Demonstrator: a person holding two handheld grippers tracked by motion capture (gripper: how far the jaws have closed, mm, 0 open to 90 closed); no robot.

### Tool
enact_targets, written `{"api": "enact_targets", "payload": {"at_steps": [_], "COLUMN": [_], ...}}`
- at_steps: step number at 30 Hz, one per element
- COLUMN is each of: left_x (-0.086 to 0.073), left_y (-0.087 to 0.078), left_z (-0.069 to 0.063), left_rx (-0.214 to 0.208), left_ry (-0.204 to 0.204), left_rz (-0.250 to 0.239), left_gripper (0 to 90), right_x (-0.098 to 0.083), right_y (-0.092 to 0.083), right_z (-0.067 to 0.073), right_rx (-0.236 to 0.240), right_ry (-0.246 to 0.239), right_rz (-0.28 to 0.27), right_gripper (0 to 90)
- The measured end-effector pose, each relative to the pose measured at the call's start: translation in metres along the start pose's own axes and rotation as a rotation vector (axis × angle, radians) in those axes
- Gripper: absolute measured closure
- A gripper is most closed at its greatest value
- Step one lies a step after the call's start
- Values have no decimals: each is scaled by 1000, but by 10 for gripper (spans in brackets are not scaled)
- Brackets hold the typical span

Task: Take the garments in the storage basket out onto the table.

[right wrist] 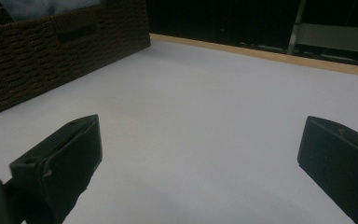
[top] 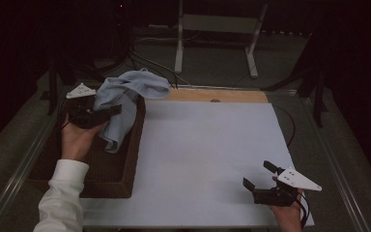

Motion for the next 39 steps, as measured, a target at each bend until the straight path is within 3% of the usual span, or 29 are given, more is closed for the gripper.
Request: {"api": "enact_targets", "payload": {"at_steps": [22, 39], "left_x": [10, 9], "left_y": [18, 31], "left_z": [-38, -63], "left_rx": [-83, -117], "left_ry": [23, 32], "left_rz": [0, 3], "left_gripper": [698, 696], "right_x": [1, 1], "right_y": [-1, -1], "right_z": [-1, -1], "right_rx": [-6, -6], "right_ry": [1, 3], "right_rz": [-4, -5], "right_gripper": [1, 1]}}
Point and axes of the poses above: each handheld gripper's, and its own axes: y roughly forward along the jaws, x roughly out of its top, z roughly to its left, the point moved 7 cm from there along y, roughly forward along the jaws, and after that the axes turned 14 degrees about -z, right-handed, at the moved point
